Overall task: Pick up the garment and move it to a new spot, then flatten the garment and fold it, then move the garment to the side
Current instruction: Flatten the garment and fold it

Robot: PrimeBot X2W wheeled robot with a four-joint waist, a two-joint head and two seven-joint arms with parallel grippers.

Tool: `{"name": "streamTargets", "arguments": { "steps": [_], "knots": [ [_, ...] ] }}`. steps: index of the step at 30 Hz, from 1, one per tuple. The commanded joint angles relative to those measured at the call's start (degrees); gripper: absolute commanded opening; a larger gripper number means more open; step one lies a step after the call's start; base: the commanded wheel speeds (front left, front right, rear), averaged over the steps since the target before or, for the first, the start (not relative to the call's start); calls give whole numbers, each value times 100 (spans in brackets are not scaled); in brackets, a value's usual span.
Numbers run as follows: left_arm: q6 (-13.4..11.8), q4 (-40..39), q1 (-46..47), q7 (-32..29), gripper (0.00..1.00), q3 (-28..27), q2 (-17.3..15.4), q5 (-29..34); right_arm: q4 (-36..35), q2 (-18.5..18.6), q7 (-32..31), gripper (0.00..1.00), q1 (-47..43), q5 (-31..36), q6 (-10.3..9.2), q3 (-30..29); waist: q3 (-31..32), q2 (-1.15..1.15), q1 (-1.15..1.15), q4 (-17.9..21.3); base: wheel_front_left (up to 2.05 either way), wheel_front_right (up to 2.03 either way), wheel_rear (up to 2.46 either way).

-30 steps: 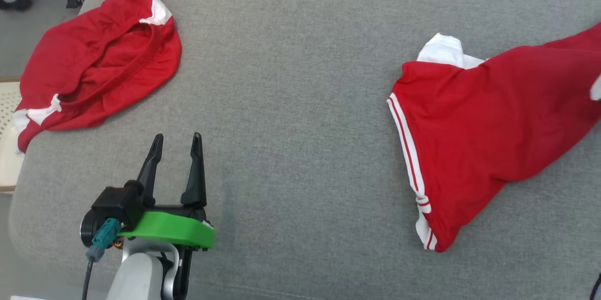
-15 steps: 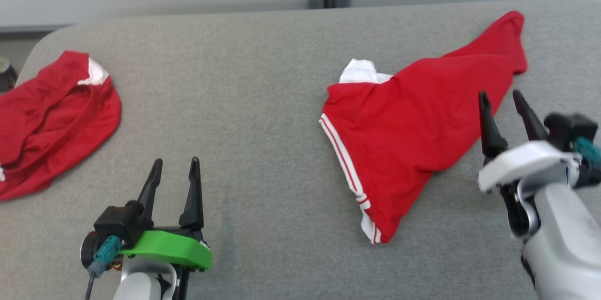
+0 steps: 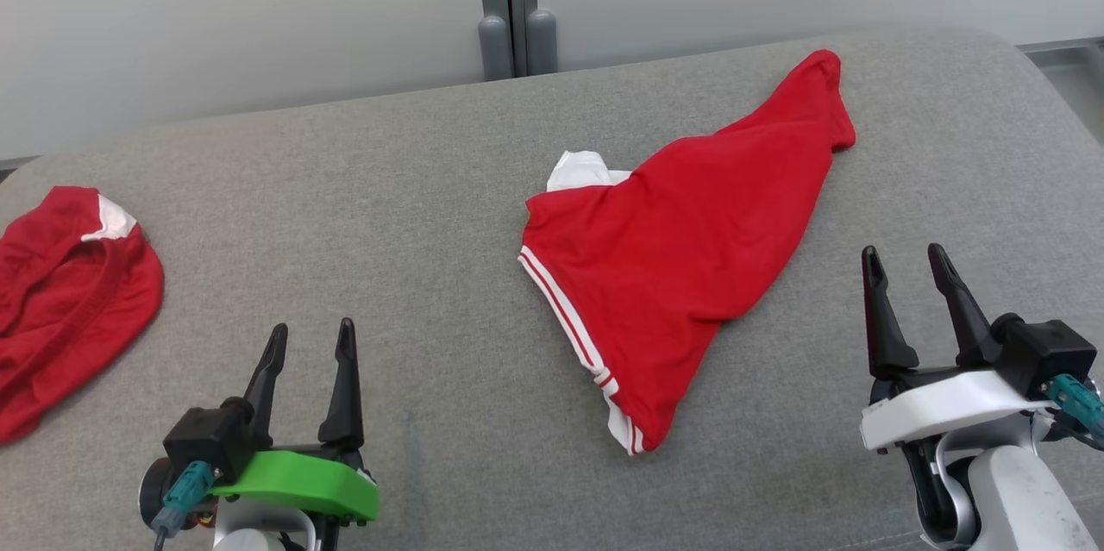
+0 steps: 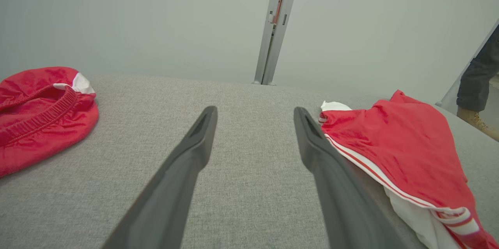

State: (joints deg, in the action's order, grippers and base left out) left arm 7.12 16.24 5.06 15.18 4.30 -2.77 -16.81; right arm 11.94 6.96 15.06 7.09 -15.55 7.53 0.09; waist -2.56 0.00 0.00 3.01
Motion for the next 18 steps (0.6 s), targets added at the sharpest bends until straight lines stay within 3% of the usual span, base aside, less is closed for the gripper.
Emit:
{"name": "streamTargets", "arguments": {
  "steps": [1, 10, 14, 18],
  "knots": [
    [32, -17, -49, -5, 100, -11, -21, 46, -34, -9, 17, 100, -60, 53, -7, -35, 6, 0, 0, 13, 0, 0, 0],
    [35, 62, 133, -6, 100, 101, -21, 35, -75, -70, 17, 100, 58, 107, -8, -156, -79, 0, 0, 2, 0, 0, 0],
    [43, 359, 404, -47, 100, 442, -62, -128, -47, -124, 17, 100, 91, 79, -8, -168, -139, 0, 0, 13, 0, 0, 0],
    [42, 670, 1110, -759, 100, 1020, -272, -650, -36, -132, 17, 100, 194, 42, -8, -130, -254, 0, 0, 75, 0, 0, 0]
  ]
}}
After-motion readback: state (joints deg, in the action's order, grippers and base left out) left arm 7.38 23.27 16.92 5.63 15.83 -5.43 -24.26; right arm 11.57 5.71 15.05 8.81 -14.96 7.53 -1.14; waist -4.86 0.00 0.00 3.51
